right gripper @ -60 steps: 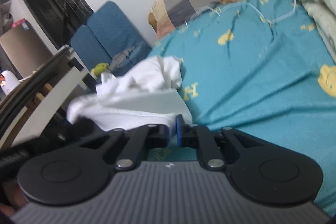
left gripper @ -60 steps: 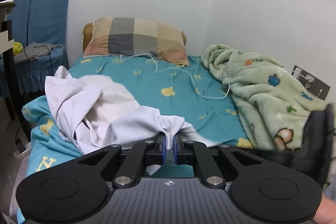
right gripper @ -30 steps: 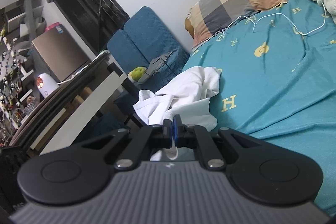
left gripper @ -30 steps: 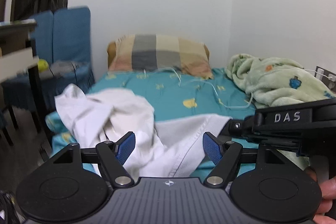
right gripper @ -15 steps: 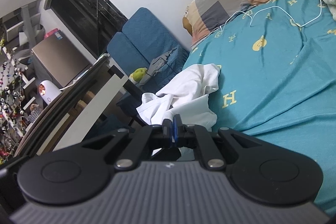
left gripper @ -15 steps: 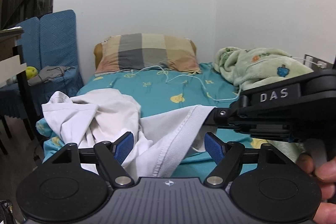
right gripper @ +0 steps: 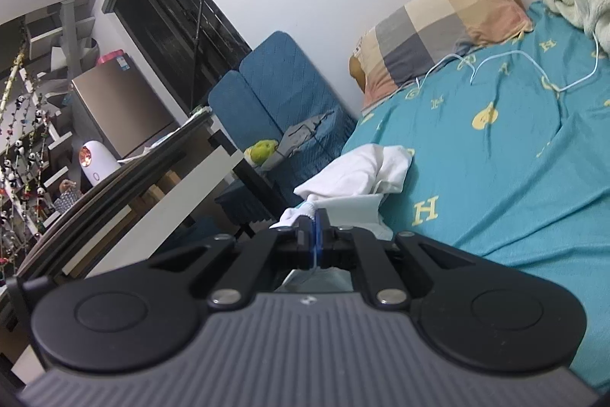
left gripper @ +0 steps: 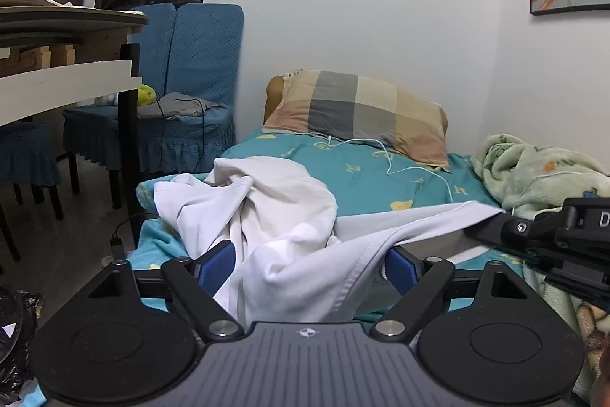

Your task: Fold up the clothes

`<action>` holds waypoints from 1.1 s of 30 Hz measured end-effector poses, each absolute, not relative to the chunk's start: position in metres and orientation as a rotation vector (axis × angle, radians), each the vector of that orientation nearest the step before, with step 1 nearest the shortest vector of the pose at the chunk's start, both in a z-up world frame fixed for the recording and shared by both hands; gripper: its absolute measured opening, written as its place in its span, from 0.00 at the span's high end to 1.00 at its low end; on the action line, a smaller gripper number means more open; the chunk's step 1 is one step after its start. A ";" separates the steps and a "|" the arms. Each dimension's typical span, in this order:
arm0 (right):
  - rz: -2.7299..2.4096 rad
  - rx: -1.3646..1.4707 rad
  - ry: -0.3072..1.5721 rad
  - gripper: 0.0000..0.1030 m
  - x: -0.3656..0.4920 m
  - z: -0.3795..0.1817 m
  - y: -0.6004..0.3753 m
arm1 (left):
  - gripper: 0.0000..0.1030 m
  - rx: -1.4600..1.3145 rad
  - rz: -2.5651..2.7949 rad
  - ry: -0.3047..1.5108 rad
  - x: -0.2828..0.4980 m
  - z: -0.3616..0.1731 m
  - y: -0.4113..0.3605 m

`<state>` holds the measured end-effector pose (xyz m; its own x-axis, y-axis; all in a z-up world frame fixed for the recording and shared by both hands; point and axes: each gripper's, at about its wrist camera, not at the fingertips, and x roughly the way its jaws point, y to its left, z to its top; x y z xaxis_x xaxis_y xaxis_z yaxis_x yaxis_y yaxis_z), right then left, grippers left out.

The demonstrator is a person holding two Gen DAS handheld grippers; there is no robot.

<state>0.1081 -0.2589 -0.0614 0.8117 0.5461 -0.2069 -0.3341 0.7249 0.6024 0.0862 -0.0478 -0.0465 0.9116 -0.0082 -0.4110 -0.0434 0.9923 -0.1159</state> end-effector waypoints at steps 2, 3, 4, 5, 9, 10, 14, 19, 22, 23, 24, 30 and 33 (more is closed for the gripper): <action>0.476 0.532 0.384 0.96 0.109 -0.061 -0.256 | 0.16 -0.133 0.014 0.445 0.084 -0.047 -0.048; 0.464 0.504 0.382 0.96 0.109 -0.061 -0.255 | 0.16 -0.135 0.011 0.459 0.083 -0.049 -0.049; 0.452 0.476 0.381 0.96 0.109 -0.060 -0.253 | 0.16 -0.150 -0.003 0.472 0.082 -0.050 -0.049; 0.440 0.448 0.380 0.96 0.109 -0.060 -0.251 | 0.16 -0.166 -0.014 0.484 0.081 -0.051 -0.049; 0.392 0.336 0.374 0.96 0.110 -0.060 -0.245 | 0.16 -0.192 -0.027 0.502 0.077 -0.053 -0.048; 0.380 0.308 0.372 0.96 0.110 -0.059 -0.243 | 0.16 -0.211 -0.033 0.508 0.078 -0.054 -0.046; 0.331 0.196 0.365 0.96 0.111 -0.059 -0.236 | 0.16 -0.333 -0.069 0.549 0.091 -0.053 -0.027; 0.311 0.167 0.477 0.96 0.124 -0.073 -0.233 | 0.19 -0.478 -0.082 0.638 0.110 -0.056 0.002; 0.307 0.197 0.545 0.96 0.127 -0.083 -0.234 | 0.23 -0.531 -0.052 0.669 0.115 -0.060 0.014; 0.304 0.203 0.557 0.96 0.127 -0.085 -0.234 | 0.23 -0.561 -0.054 0.677 0.116 -0.061 0.019; 0.309 0.224 0.562 0.96 0.127 -0.086 -0.236 | 0.23 -0.590 -0.055 0.684 0.118 -0.062 0.023; 0.386 0.445 0.543 0.96 0.124 -0.082 -0.256 | 0.23 -0.539 -0.176 0.696 0.117 -0.060 0.008; 0.404 0.525 0.538 0.96 0.124 -0.079 -0.267 | 0.21 -0.389 -0.288 0.658 0.109 -0.052 -0.020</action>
<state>0.1238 -0.2666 -0.0793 0.7870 0.4897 -0.3753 -0.2240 0.7935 0.5658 0.1088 -0.0200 -0.0521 0.7557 -0.3784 -0.5345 0.1364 0.8892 -0.4367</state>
